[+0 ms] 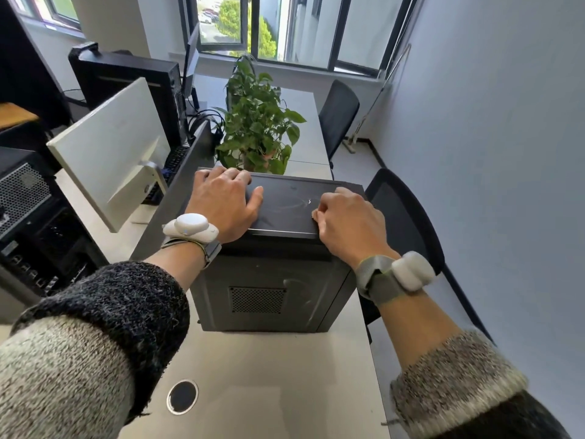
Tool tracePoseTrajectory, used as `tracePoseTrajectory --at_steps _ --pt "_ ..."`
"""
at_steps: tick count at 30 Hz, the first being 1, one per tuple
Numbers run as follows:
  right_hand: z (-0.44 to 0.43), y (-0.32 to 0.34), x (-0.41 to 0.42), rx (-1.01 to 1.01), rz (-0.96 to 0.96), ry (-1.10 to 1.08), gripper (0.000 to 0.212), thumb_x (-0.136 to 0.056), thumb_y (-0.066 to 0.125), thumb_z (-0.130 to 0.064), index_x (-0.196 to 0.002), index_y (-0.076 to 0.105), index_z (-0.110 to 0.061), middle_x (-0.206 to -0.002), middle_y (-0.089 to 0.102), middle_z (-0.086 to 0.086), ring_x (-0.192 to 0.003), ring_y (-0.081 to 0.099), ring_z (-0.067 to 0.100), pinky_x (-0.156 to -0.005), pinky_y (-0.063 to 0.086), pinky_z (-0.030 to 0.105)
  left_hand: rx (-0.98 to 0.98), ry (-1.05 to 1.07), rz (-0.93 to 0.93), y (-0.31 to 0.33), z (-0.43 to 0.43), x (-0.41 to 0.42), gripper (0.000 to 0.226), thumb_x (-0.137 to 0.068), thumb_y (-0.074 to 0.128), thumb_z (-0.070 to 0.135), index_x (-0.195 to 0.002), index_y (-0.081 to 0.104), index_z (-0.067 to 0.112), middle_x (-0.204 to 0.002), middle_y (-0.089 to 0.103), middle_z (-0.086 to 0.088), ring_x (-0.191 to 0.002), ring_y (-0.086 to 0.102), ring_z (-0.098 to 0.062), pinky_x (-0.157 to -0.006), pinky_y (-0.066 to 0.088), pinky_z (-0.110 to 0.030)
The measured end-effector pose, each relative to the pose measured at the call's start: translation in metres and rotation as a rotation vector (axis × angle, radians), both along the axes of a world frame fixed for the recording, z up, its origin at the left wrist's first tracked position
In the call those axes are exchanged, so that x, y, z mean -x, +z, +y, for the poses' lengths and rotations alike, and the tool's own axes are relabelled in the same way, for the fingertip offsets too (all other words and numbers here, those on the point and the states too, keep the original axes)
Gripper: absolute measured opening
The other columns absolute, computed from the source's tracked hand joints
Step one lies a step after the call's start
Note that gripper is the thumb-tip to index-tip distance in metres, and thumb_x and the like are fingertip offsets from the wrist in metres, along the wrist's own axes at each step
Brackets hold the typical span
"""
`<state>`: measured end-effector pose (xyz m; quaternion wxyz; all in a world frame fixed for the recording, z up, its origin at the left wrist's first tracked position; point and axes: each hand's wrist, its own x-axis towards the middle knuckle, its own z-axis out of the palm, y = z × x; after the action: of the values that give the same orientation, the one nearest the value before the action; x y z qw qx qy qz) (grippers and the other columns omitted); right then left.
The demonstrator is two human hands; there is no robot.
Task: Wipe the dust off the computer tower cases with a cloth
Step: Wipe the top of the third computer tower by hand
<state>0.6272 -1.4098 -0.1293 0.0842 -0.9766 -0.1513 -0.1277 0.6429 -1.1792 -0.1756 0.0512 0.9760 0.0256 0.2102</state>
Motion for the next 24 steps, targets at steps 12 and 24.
tracePoseTrajectory --at_steps 12,24 --pt "0.009 0.009 -0.052 -0.028 0.163 -0.102 0.02 -0.101 0.065 -0.041 -0.112 0.072 -0.026 -0.12 0.07 0.007 -0.11 0.066 0.035 -0.084 0.047 0.04 0.008 0.023 0.012 0.001 -0.002 0.0 0.054 -0.098 0.031 0.057 -0.114 0.066 0.018 -0.116 0.071 -0.004 -0.119 0.057 -0.028 -0.103 0.038 -0.05" --pt "0.013 0.009 -0.081 -0.002 0.15 -0.092 0.02 -0.099 0.066 -0.039 -0.111 0.073 -0.025 -0.122 0.07 0.008 -0.11 0.066 0.035 -0.086 0.049 0.04 -0.006 0.023 0.024 0.001 -0.001 -0.002 0.055 -0.099 0.03 0.058 -0.115 0.064 0.019 -0.117 0.07 -0.004 -0.119 0.056 -0.028 -0.103 0.038 -0.051"
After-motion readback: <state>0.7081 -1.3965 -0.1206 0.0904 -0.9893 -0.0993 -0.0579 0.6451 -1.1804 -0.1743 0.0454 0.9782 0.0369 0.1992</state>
